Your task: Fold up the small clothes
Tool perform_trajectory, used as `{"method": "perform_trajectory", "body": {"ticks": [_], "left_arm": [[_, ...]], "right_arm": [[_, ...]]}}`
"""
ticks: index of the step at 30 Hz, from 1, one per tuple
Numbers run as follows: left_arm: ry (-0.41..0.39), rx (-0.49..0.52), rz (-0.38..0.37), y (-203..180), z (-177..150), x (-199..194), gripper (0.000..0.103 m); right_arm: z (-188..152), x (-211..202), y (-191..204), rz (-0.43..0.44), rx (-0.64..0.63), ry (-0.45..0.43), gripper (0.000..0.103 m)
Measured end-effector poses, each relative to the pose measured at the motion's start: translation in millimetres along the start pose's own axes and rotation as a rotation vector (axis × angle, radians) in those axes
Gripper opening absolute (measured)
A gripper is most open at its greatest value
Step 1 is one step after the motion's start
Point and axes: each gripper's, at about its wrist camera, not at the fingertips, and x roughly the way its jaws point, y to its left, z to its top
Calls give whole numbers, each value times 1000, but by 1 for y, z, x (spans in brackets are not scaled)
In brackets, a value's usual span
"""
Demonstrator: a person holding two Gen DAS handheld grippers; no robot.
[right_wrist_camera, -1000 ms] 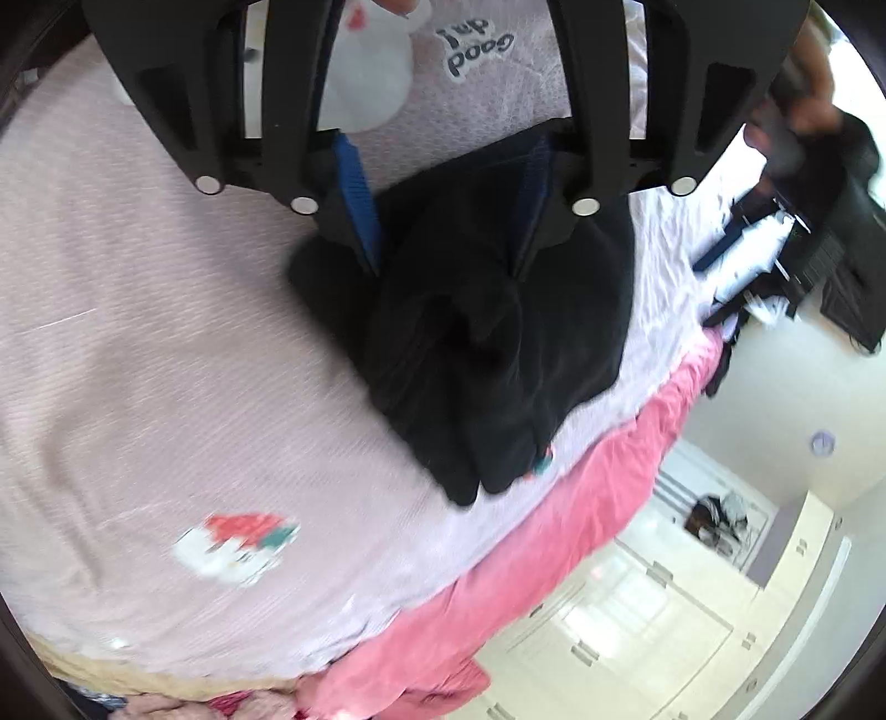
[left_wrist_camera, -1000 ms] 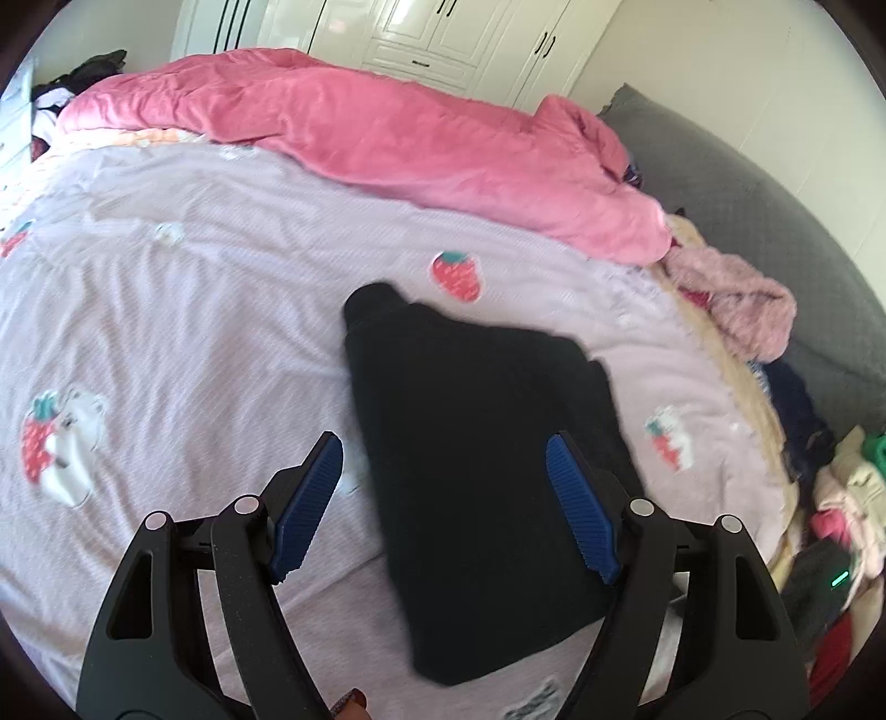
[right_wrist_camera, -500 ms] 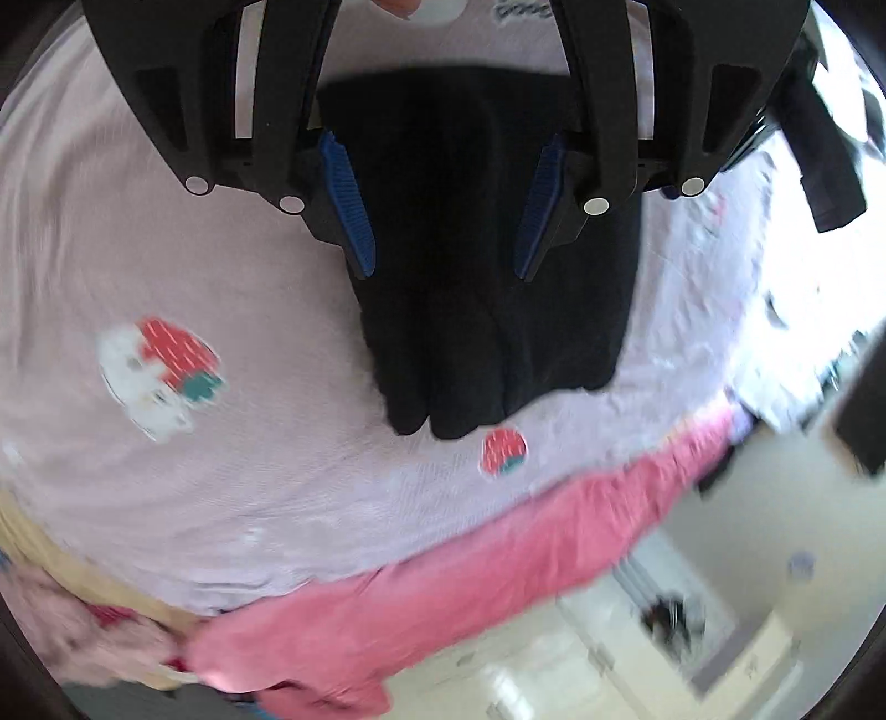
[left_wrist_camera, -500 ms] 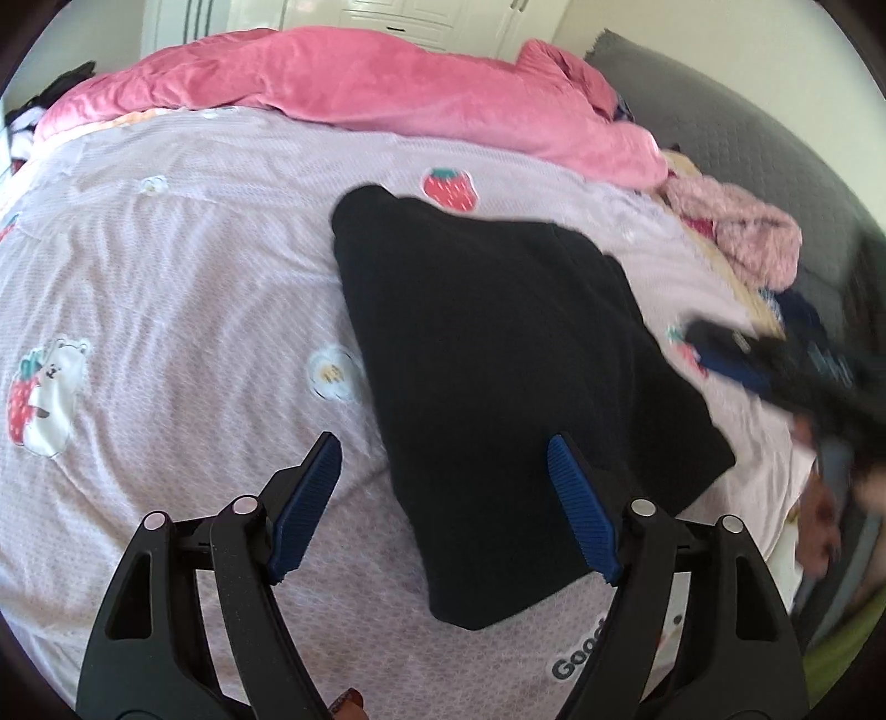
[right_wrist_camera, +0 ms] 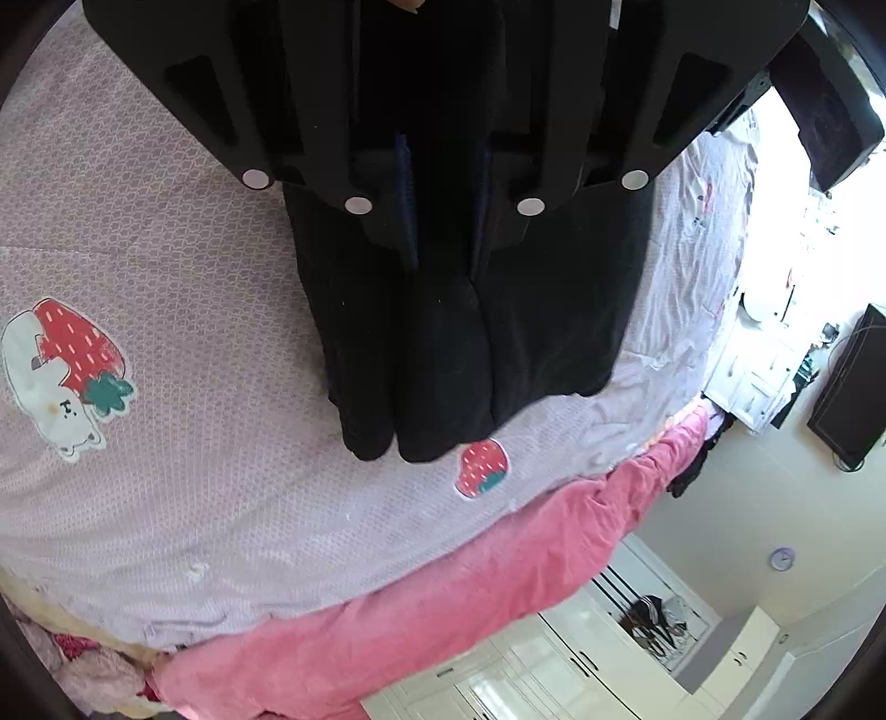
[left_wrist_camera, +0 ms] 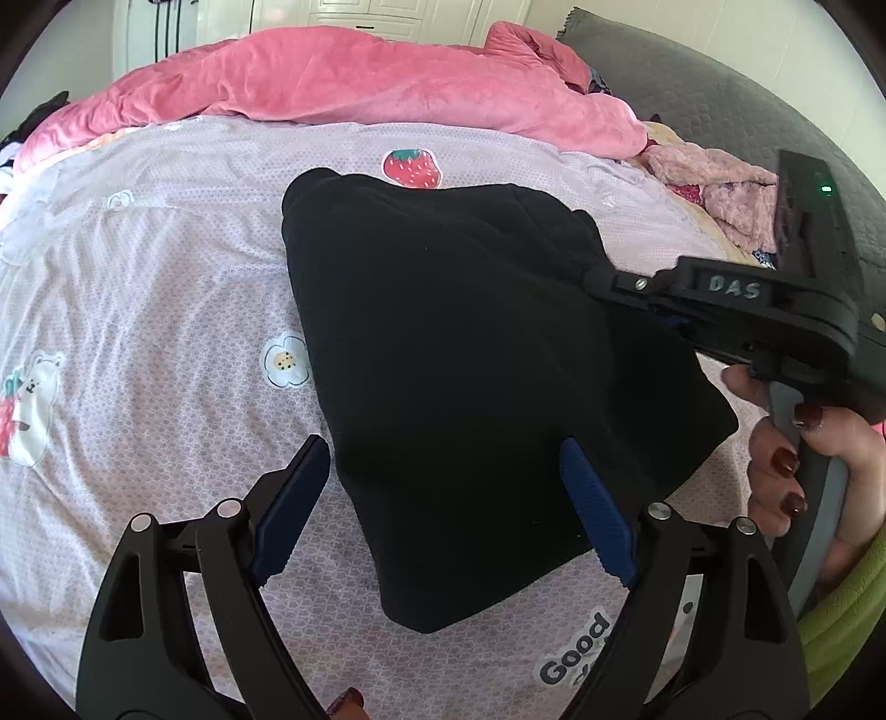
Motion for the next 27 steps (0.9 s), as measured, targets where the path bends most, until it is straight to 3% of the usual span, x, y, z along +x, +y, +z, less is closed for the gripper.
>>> {"method": "perform_trajectory", "body": {"ticks": [6,13,15,16,17,27], "left_arm": [[-5,-5,-6,1,1,-3,78],[7,-22,-6,5,-1,-2,79],[13,-27,-8,5,-2,-1,80],[18,-31,-10,5,-3,1,80],[22,-34,-12,6,-3,2,80],[12,-42,-18,6,-4,-6,80]], "right_arm": [[1,-27,13,-39,-92,-86,14],[-3,-9,3,-173,-119,-35,15],[-7,3,1,-211,-142,2,18],[-9,5,-1,-222,-144,14,26],[-9,3,-3,-222,-134,9,32],[-10,-64,-13,-106,-70,-83,46]]}}
